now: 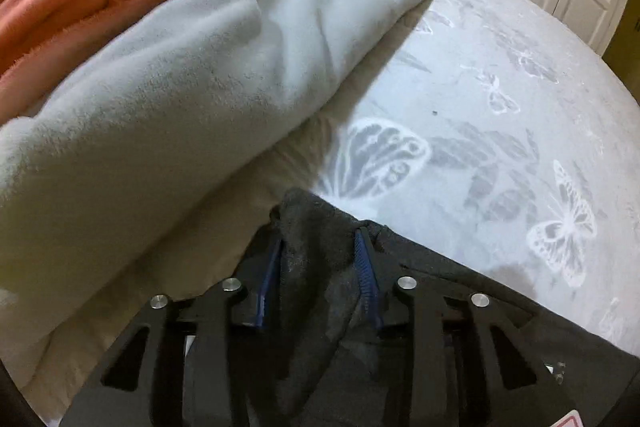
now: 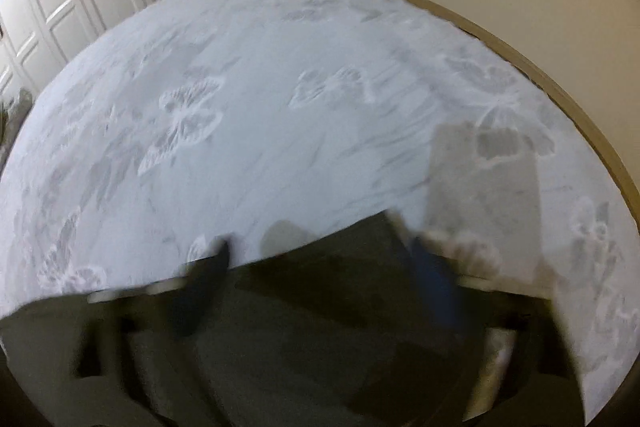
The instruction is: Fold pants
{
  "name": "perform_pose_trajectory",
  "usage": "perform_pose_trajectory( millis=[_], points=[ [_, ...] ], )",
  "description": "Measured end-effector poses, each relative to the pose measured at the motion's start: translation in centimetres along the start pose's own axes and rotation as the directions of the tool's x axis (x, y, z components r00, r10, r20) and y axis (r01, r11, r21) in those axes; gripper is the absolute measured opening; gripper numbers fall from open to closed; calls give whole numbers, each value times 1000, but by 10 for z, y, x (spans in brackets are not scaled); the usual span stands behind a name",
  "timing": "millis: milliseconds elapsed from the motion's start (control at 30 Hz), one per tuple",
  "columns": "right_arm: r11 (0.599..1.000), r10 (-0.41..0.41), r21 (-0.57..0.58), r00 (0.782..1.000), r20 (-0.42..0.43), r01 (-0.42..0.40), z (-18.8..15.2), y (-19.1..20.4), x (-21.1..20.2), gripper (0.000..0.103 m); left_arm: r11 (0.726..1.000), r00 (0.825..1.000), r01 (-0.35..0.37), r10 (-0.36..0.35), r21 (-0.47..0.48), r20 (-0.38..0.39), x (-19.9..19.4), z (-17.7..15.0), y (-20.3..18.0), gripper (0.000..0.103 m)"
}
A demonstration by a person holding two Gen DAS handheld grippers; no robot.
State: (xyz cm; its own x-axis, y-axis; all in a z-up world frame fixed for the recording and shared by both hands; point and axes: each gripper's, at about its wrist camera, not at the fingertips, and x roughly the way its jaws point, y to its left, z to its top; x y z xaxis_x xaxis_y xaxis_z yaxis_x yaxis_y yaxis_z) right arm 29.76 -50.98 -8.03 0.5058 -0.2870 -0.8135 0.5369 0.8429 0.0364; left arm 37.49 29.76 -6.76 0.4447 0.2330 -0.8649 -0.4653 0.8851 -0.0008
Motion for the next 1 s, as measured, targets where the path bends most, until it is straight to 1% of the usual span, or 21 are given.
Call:
perform_pose_trajectory(
  millis=[33, 67, 167, 267, 333, 400, 433, 467, 567, 600, 633, 667, 733, 767, 800, 833, 867, 900, 933, 967, 1000],
  points=[
    [1000, -12, -21, 1000, 22, 12, -3, 2, -4, 28, 1000, 1000, 11, -11, 11, 22, -5, 0, 0, 25],
    [1000, 2, -22, 999, 35, -1, -5, 2, -10, 6, 1000, 999, 11, -12, 25, 44, -12, -1, -1, 24],
    [1000, 18, -23, 993, 117, -15, -8, -4, -44, 4, 997, 991, 63, -67, 32, 114, -53, -6, 6, 23],
    [998, 52, -49, 976, 213, -42, -15, -24, -100, 4, 983, 968, 182, -184, 30, 169, -113, -17, 31, 23],
    [995, 78, -86, 957, 280, -56, -28, -44, -145, 0, 965, 945, 259, -263, 45, 195, -160, -37, 59, 23],
    [992, 93, -116, 943, 321, -59, -46, -68, -182, 0, 956, 935, 285, -294, 71, 200, -194, -60, 82, 23],
    [989, 97, -137, 941, 326, -54, -59, -83, -197, 0, 952, 932, 292, -304, 90, 195, -207, -76, 93, 23],
    [989, 85, -145, 948, 308, -41, -72, -96, -203, 0, 952, 936, 285, -301, 110, 183, -216, -91, 101, 23],
    [990, 52, -142, 970, 236, -18, -110, -128, -201, 0, 951, 948, 280, -296, 132, 119, -229, -144, 124, 23],
    [990, 49, -136, 974, 221, -19, -123, -134, -201, 1, 951, 953, 278, -290, 133, 89, -227, -166, 131, 25],
    [992, 48, -127, 976, 211, -22, -134, -139, -201, 2, 952, 955, 281, -290, 123, 68, -223, -180, 139, 30],
    [992, 59, -119, 980, 190, -37, -146, -142, -201, 4, 953, 955, 285, -291, 99, 49, -219, -195, 144, 30],
    [990, 100, -113, 983, 152, -83, -170, -140, -203, 5, 948, 947, 320, -320, 9, 38, -214, -219, 158, 43],
    [988, 123, -114, 984, 130, -109, -178, -136, -203, 8, 936, 938, 346, -344, -61, 41, -211, -223, 163, 49],
    [983, 152, -116, 982, 112, -139, -184, -130, -204, 28, 917, 927, 375, -372, -135, 43, -212, -230, 169, 62],
    [982, 166, -114, 980, 110, -154, -188, -123, -204, 44, 892, 917, 396, -399, -220, 34, -211, -235, 172, 73],
    [980, 181, -109, 976, 120, -168, -191, -115, -208, 68, 873, 912, 397, -410, -284, 16, -208, -238, 171, 76],
    [977, 199, -109, 972, 127, -186, -192, -108, -210, 70, 862, 910, 391, -414, -322, -1, -204, -241, 170, 80],
    [968, 242, -104, 963, 121, -230, -189, -99, -210, 71, 846, 909, 380, -417, -375, -19, -196, -242, 167, 81],
    [962, 265, -93, 958, 109, -256, -185, -91, -208, 77, 832, 907, 364, -419, -418, -43, -186, -243, 161, 81],
    [959, 280, -74, 955, 92, -274, -180, -79, -201, 84, 817, 899, 350, -431, -459, -81, -173, -244, 157, 81]
  ],
)
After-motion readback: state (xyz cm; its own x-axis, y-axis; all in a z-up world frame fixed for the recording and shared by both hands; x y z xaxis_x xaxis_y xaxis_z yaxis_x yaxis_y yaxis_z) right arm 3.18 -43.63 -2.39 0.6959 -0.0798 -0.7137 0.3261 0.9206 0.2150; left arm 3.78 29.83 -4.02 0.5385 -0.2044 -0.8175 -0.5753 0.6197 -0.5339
